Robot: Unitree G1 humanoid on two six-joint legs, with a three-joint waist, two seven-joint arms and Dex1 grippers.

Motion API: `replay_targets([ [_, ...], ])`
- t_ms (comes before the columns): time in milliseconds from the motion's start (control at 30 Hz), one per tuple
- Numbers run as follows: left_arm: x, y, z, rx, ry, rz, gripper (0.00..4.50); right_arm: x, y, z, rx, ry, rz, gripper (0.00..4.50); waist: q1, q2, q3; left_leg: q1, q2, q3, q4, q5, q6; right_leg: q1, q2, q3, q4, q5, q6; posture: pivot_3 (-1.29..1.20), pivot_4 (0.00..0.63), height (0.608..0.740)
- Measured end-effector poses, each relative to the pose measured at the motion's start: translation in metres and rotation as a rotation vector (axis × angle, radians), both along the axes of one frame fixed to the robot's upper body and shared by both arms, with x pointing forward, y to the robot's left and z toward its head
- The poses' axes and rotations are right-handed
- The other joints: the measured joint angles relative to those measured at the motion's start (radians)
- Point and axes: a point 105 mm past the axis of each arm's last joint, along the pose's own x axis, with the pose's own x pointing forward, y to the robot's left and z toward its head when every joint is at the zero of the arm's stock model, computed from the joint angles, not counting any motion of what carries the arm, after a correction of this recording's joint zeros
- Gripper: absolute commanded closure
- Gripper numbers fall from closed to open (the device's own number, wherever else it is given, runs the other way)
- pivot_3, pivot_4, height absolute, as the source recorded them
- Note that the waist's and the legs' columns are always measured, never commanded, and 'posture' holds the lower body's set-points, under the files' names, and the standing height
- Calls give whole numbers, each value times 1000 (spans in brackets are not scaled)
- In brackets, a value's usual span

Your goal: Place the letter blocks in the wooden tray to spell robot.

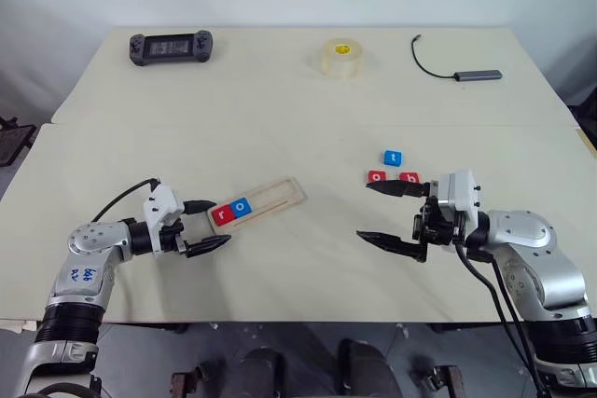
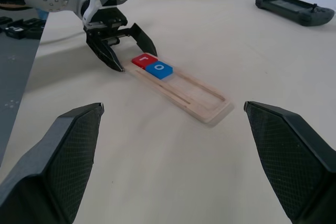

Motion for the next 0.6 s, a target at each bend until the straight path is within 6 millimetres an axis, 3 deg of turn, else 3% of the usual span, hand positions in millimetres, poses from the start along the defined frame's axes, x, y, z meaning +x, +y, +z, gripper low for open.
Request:
replay_targets([
  [133, 3, -1, -1, -7, 9, -1, 27, 1, -1, 2, 5, -9, -18, 0, 2, 0, 0, 0, 0, 0, 1, 1, -1, 0, 0, 0, 2, 0, 0, 0, 150, 740],
  [267, 4, -1, -1, -4, 14, -3, 1111, 0, 1, 5, 5, -23, -17, 0, 2, 0, 0, 1, 0, 0, 2, 1, 0, 0, -1, 1, 4, 0, 0, 0, 150, 740],
  [467, 5, -1, -2, -7, -4, -12, 1111, 0, 1, 5, 6, -23, -21, 0, 2, 0, 0, 1, 0, 0, 3, 1, 0, 0, -1, 1, 4, 0, 0, 0, 150, 740],
  [600, 6, -18, -1, -36, -24, -77, 1111, 0, -4, 2, 7, -15, -43, 0, 17, 0, 0, -1, -1, -1, 4, 1, 0, 0, -1, 1, 4, 0, 0, 0, 150, 740],
])
